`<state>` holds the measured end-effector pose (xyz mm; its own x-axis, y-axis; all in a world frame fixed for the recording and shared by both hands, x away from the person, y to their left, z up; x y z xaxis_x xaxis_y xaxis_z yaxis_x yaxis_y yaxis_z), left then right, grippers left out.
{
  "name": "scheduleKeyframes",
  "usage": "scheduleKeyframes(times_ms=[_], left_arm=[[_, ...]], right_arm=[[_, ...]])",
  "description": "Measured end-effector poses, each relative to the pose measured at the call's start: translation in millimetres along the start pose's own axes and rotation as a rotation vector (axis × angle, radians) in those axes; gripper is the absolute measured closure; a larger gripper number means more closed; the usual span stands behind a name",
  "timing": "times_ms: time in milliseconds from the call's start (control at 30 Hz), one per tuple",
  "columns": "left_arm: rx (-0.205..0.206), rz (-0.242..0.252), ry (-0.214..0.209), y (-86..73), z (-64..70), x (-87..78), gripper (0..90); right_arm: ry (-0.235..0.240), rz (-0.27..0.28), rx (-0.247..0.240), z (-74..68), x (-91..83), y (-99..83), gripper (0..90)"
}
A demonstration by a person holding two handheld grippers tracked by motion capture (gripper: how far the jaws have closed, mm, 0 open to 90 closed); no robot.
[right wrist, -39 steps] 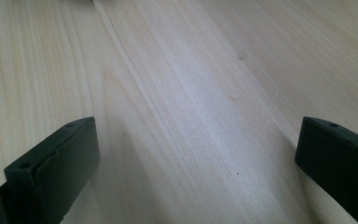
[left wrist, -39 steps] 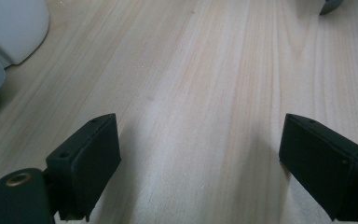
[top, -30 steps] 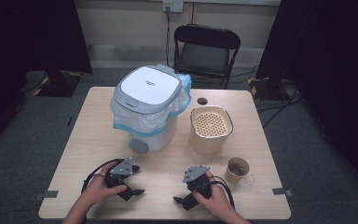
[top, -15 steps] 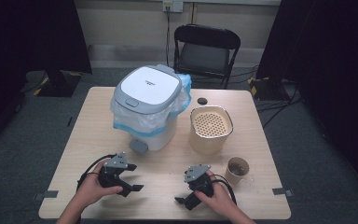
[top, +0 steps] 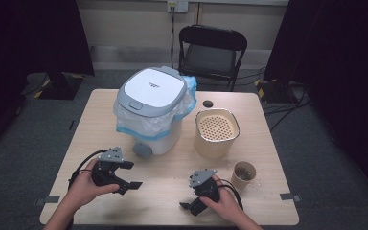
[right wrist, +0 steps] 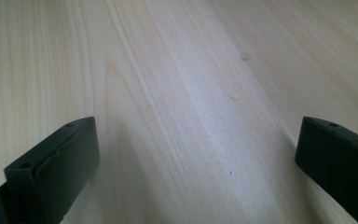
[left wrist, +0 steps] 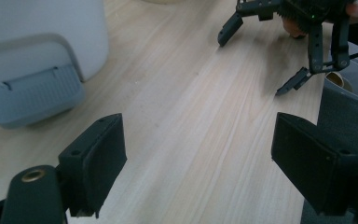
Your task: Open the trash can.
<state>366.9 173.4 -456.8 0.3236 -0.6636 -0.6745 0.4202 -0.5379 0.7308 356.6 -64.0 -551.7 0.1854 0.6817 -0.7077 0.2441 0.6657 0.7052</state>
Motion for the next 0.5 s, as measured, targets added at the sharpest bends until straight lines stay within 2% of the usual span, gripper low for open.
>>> scheduleKeyframes(times_ms=[100, 300, 500], left_arm=[[-0.015, 0.0, 0.004, 13.2, -1.4, -10.0, 15.8], [-0.011, -0.025, 0.021, 24.8, -4.0, -20.7, 15.9], [-0.01, -0.013, 0.036, 41.0, -7.5, -35.6, 15.9]], right_arm=[[0.0, 0.0, 0.0, 0.0, 0.0, 0.0, 0.0], [0.001, 0.0, 0.0, -0.1, 0.0, 0.0, 0.0], [-0.002, 0.001, 0.002, 0.0, 0.1, 0.1, 0.0]])
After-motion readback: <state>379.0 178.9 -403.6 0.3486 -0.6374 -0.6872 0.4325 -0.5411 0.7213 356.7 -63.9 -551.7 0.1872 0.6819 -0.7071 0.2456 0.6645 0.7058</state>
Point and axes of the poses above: each handheld gripper's, and its own axes: x roughly forward along the jaws, y roughly out of its top, z roughly to its right, the point moved 7 cm from there along x, roughly forward along the jaws, and after that the axes turned 4 degrees about y, right-handed, at the moved point
